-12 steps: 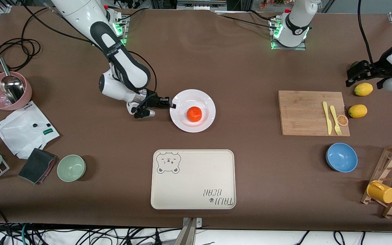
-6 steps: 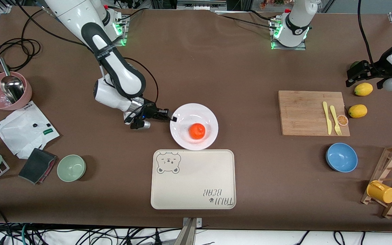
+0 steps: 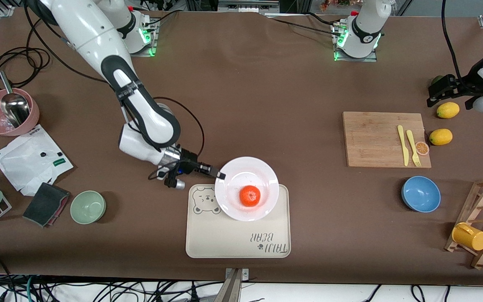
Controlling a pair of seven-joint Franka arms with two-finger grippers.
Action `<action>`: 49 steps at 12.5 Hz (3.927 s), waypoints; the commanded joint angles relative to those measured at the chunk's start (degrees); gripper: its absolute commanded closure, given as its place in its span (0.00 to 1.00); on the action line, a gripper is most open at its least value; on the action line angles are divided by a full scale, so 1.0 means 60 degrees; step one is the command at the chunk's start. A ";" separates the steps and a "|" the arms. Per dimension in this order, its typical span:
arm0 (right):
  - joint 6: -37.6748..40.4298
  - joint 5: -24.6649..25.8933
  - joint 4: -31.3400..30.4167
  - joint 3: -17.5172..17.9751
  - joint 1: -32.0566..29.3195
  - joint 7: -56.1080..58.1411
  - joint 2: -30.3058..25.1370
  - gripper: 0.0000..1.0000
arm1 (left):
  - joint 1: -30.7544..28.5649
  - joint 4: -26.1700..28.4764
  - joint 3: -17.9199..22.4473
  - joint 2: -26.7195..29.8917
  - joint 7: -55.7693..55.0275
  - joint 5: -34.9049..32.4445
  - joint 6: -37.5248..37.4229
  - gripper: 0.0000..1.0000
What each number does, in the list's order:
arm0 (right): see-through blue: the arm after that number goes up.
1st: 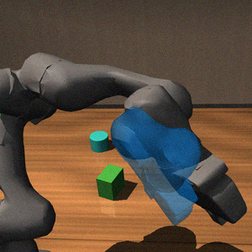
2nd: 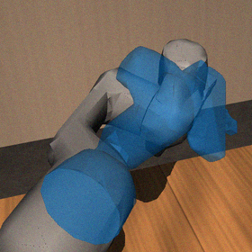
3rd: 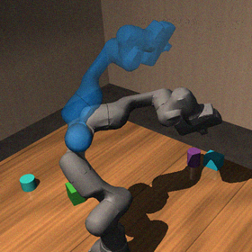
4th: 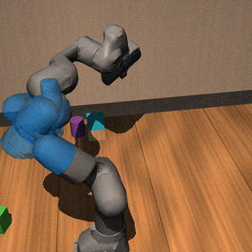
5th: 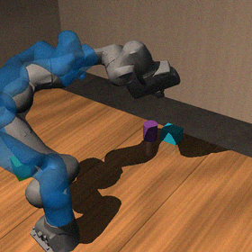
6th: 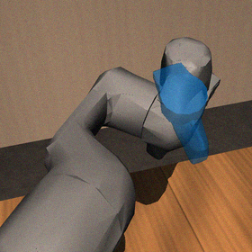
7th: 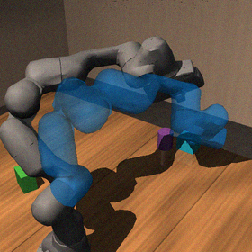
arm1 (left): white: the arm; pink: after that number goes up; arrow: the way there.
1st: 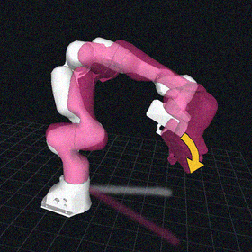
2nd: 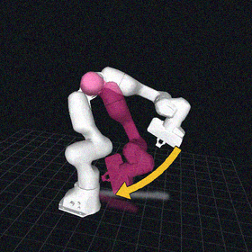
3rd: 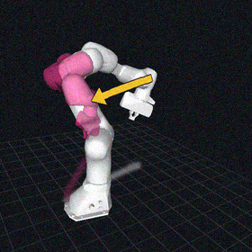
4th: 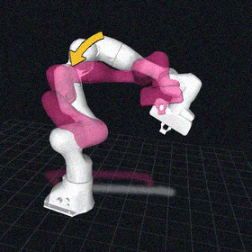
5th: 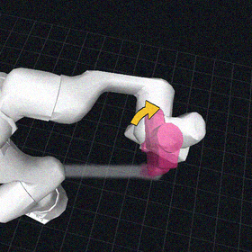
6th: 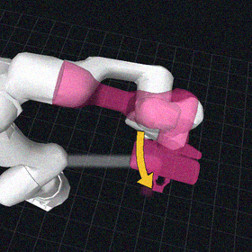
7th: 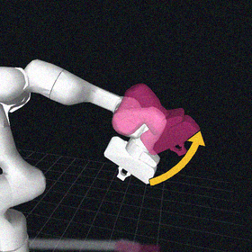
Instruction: Place orange and plate with both arms
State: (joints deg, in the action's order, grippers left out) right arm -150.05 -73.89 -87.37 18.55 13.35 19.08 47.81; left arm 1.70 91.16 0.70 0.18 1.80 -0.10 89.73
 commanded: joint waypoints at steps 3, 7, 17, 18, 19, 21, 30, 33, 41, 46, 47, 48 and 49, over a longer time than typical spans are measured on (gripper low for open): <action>0.0590 0.1678 0.3570 0.0042 0.0045 -0.1906 0.2325 1.00 | -0.0020 -0.0266 0.0030 -0.0119 0.0228 0.0105 -0.0263 0.00; 0.0503 0.1739 0.4717 0.0042 0.0308 -0.1935 0.3339 1.00 | -0.0020 -0.0164 0.0030 -0.0133 0.0184 0.0105 -0.0409 0.00; 0.0473 0.2017 0.4498 0.0028 0.0353 -0.1819 0.3427 0.83 | 0.0141 -0.0178 -0.0117 -0.0660 0.0096 0.0060 -0.0263 0.00; 0.0473 0.2104 0.4469 0.0028 0.0338 -0.1833 0.3398 0.81 | 0.0156 -0.0178 -0.0204 -0.0675 0.0081 0.0046 -0.0205 0.00; 0.0473 0.2410 0.4309 0.0028 0.0309 -0.1848 0.3253 0.78 | 0.0141 -0.0207 -0.0495 -0.0646 0.0067 -0.0026 -0.0204 0.00; 0.0502 0.3636 0.3462 0.0028 0.0047 -0.1804 0.2611 0.48 | 0.0127 -0.0222 -0.0702 -0.0486 -0.0429 -0.0071 -0.0349 0.00; 0.1454 0.6526 0.0330 -0.0308 -0.0570 -0.1833 -0.0537 0.00 | -0.0079 -0.0295 -0.0630 -0.0206 -0.0329 0.0090 -0.0061 0.00; 0.2284 0.7272 -0.1153 -0.0937 -0.0570 -0.1818 -0.2251 0.00 | -0.0151 -0.0281 -0.0615 -0.0674 -0.0329 0.0076 0.0847 0.00; 0.7132 1.0334 -0.2123 -0.2695 -0.0585 -0.1891 -0.6221 0.00 | -0.0079 -0.0281 -0.0703 -0.0617 -0.0344 0.0061 0.0763 0.00; 0.8777 1.1594 -0.2153 -0.3034 -0.0599 -0.1994 -0.7966 0.00 | -0.0181 -0.0295 -0.0630 -0.0602 -0.0374 0.0075 0.0763 0.00; 0.8822 1.1800 -0.2153 -0.3034 -0.0701 -0.1951 -0.8085 0.00 | -0.0181 -0.0295 -0.0615 -0.0602 -0.0388 0.0061 0.0748 0.00; 0.8866 1.1991 -0.2109 -0.3034 -0.0746 -0.1921 -0.8144 0.00 | -0.0196 -0.0295 -0.0615 -0.0602 -0.0373 0.0061 0.0646 0.00; 0.8896 1.2007 -0.2109 -0.3063 -0.0761 -0.1950 -0.8217 0.00 | -0.0225 -0.0295 -0.0629 -0.0602 -0.0373 0.0061 0.0631 0.00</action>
State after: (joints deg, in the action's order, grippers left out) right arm -96.98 -3.24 -98.56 -0.11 9.60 8.14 0.14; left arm 0.79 89.74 -2.92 -3.97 -0.12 -0.10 94.49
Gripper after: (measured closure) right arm 0.000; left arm 0.000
